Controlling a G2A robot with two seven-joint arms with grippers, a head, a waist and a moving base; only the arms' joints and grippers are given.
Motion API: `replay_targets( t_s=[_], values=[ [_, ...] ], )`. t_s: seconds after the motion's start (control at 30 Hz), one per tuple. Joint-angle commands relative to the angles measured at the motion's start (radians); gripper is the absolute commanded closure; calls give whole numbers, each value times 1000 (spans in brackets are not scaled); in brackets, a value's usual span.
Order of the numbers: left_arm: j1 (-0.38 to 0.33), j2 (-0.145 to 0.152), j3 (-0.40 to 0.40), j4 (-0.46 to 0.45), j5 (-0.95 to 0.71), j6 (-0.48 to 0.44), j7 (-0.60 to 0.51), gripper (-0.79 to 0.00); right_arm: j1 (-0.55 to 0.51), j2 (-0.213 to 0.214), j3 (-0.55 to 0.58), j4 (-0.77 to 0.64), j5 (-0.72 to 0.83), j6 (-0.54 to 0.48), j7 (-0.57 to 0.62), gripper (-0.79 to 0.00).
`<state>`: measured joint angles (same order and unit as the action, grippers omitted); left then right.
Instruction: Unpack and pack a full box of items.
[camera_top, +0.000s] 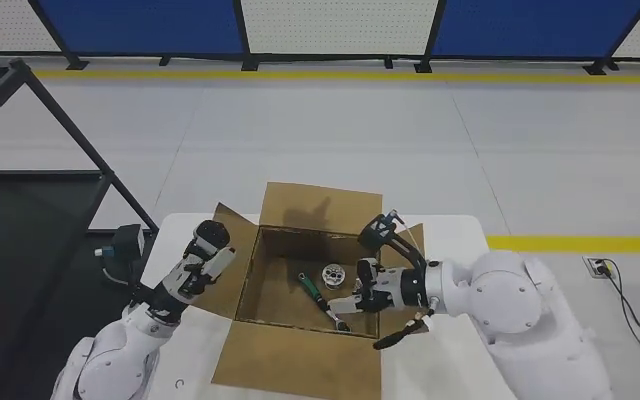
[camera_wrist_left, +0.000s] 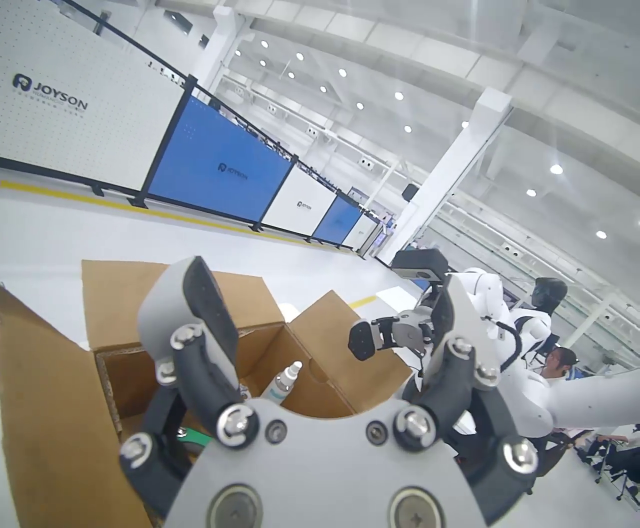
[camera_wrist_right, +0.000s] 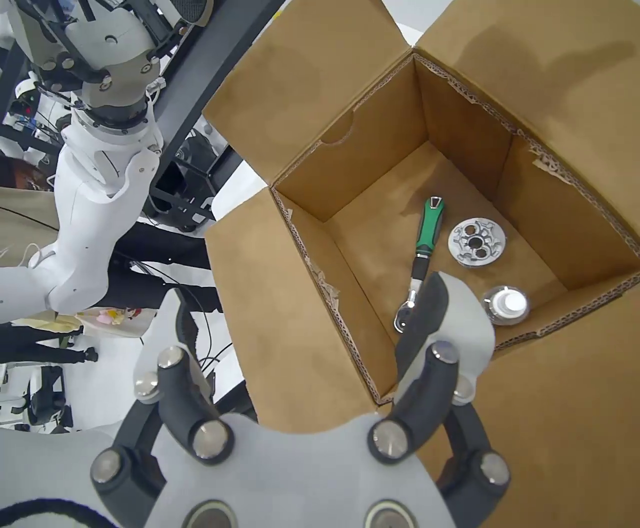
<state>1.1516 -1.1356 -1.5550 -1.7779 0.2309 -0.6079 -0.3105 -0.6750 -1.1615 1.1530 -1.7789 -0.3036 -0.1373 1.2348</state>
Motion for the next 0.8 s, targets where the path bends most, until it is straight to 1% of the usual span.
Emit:
replay_targets(
  t_s=[0.0,0.2,0.23,0.3,0.33,0.37,0.43,0.47,0.57,0.63,0.77],
  values=[
    [0,0,0,0,0,0,0,-785,0,0,0,0,0,-1,0,-785],
    [0,0,0,0,0,0,0,-785,0,0,0,0,0,-1,0,-785],
    [0,0,0,0,0,0,0,-785,-2,-1,-7,-6,3,-16,-2,-785],
    [5,-1,5,-6,-2,20,2,-785,7,-2,-48,-7,-14,-109,6,-785],
    [3,-1,4,-6,-8,37,4,-785,31,-4,-74,4,-38,-145,27,-785],
    [0,-1,5,-4,-25,54,3,-785,65,-6,-102,18,-73,-159,62,-785],
    [-10,-1,3,8,-115,75,-22,-785,154,-14,-169,50,-178,-124,153,-785],
    [-15,1,-7,17,-148,78,-37,-785,196,-21,-205,67,-196,-120,176,-785],
    [-14,5,-39,39,-233,79,-67,-785,320,-44,-300,146,-235,-162,241,-785],
    [-1,8,-65,44,-251,73,-73,-785,390,-60,-353,201,-242,-194,254,-785],
    [41,12,-103,32,-261,58,-61,-785,519,-86,-513,303,-265,-236,212,-785]
  ],
)
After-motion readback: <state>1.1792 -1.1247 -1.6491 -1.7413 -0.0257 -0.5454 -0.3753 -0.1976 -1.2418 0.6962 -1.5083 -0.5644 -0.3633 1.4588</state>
